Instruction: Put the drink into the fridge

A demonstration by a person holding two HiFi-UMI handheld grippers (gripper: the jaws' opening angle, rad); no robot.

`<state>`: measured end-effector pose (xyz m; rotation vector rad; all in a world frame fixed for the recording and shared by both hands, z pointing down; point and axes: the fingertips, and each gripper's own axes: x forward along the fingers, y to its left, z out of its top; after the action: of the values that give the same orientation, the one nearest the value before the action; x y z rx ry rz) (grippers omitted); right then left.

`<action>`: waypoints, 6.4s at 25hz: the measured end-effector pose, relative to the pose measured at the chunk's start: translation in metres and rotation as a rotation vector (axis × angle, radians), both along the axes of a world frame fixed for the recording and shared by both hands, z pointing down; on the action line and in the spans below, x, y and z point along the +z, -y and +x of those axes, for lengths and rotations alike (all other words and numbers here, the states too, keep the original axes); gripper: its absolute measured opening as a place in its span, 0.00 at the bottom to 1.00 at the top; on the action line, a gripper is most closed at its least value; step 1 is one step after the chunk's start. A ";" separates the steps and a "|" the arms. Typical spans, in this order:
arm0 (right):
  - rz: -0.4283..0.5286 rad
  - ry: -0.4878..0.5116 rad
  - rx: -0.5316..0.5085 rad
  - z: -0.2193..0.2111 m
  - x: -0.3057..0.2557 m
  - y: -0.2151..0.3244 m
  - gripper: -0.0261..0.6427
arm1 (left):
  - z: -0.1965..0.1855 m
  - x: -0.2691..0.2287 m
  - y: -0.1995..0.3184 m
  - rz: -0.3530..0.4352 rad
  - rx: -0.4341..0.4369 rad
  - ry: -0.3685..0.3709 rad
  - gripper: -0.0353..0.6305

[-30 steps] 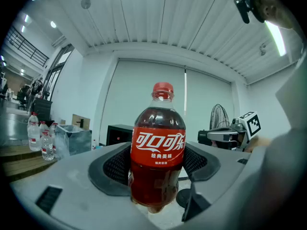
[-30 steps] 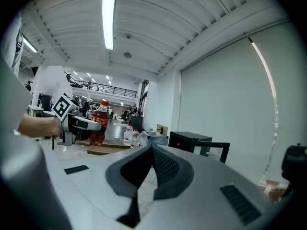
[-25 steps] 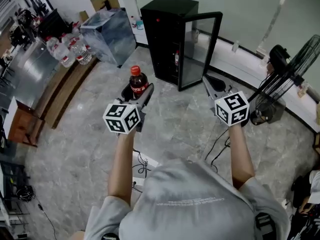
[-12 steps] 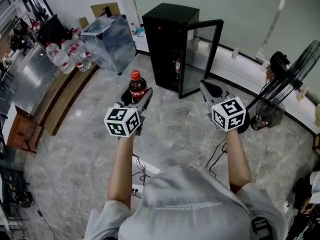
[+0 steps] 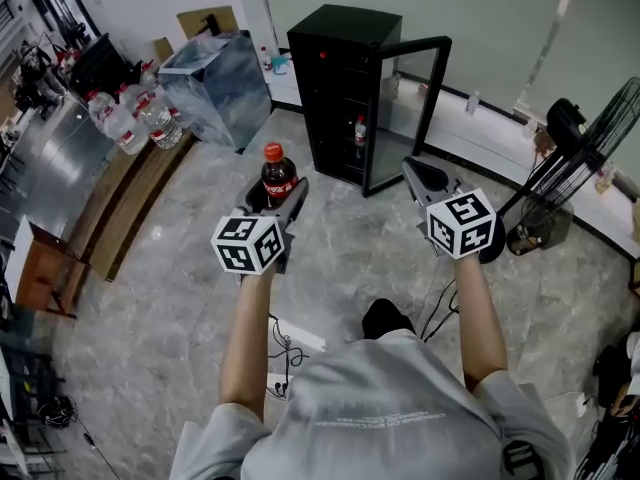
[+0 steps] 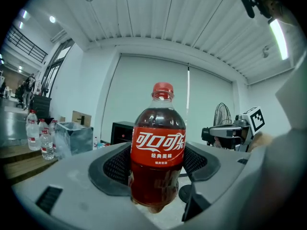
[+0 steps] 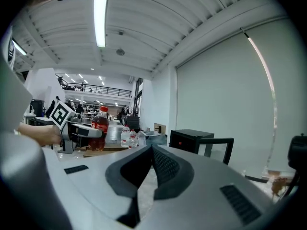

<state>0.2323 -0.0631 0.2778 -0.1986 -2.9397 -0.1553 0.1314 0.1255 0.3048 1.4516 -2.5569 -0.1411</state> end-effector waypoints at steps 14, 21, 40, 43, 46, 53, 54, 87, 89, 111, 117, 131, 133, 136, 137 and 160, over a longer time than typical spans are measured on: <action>-0.083 0.000 0.070 -0.129 0.036 0.077 0.04 | -0.129 0.033 0.065 0.001 0.017 -0.037 0.51; -0.040 0.049 0.101 -0.214 0.035 0.150 0.04 | -0.222 0.033 0.150 0.018 0.072 -0.022 0.51; -0.079 -0.020 0.396 -0.318 0.063 0.242 0.04 | -0.377 0.035 0.289 0.032 0.362 -0.006 0.51; -0.094 -0.019 0.476 -0.325 0.067 0.240 0.04 | -0.395 0.047 0.297 0.010 0.430 -0.005 0.51; -0.105 -0.012 0.569 -0.326 0.076 0.227 0.04 | -0.407 0.065 0.298 -0.019 0.506 0.004 0.51; -0.154 -0.012 0.697 -0.337 0.104 0.202 0.04 | -0.428 0.099 0.298 -0.054 0.653 0.003 0.51; -0.167 -0.018 0.713 -0.337 0.110 0.197 0.04 | -0.429 0.105 0.297 -0.062 0.670 -0.004 0.51; -0.124 -0.018 0.890 -0.338 0.288 0.273 0.04 | -0.447 0.351 0.469 -0.081 0.812 0.036 0.51; -0.129 -0.016 0.888 -0.338 0.294 0.280 0.04 | -0.448 0.356 0.482 -0.080 0.808 0.027 0.51; -0.182 -0.111 0.882 -0.334 0.344 0.302 0.04 | -0.484 0.387 0.576 -0.067 0.756 -0.036 0.51; -0.206 -0.098 0.890 -0.343 0.346 0.303 0.04 | -0.484 0.390 0.566 -0.105 0.776 0.013 0.51; -0.248 -0.067 0.894 -0.354 0.340 0.299 0.04 | -0.486 0.400 0.572 -0.171 0.683 0.040 0.51; -0.253 -0.072 0.896 -0.352 0.341 0.296 0.04 | -0.487 0.402 0.569 -0.186 0.682 0.040 0.51; -0.252 -0.072 0.898 -0.349 0.337 0.294 0.04 | -0.489 0.400 0.559 -0.183 0.676 0.036 0.51; -0.252 -0.071 0.902 -0.346 0.335 0.294 0.04 | -0.489 0.400 0.556 -0.178 0.674 0.029 0.52; -0.004 -0.170 0.954 -0.286 0.224 0.218 0.04 | -0.449 0.332 0.367 -0.266 0.705 -0.022 0.23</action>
<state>-0.0539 -0.2809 0.5016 1.0992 -2.5324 0.0129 -0.3175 -0.2420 0.6366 2.0914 -1.8064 0.2725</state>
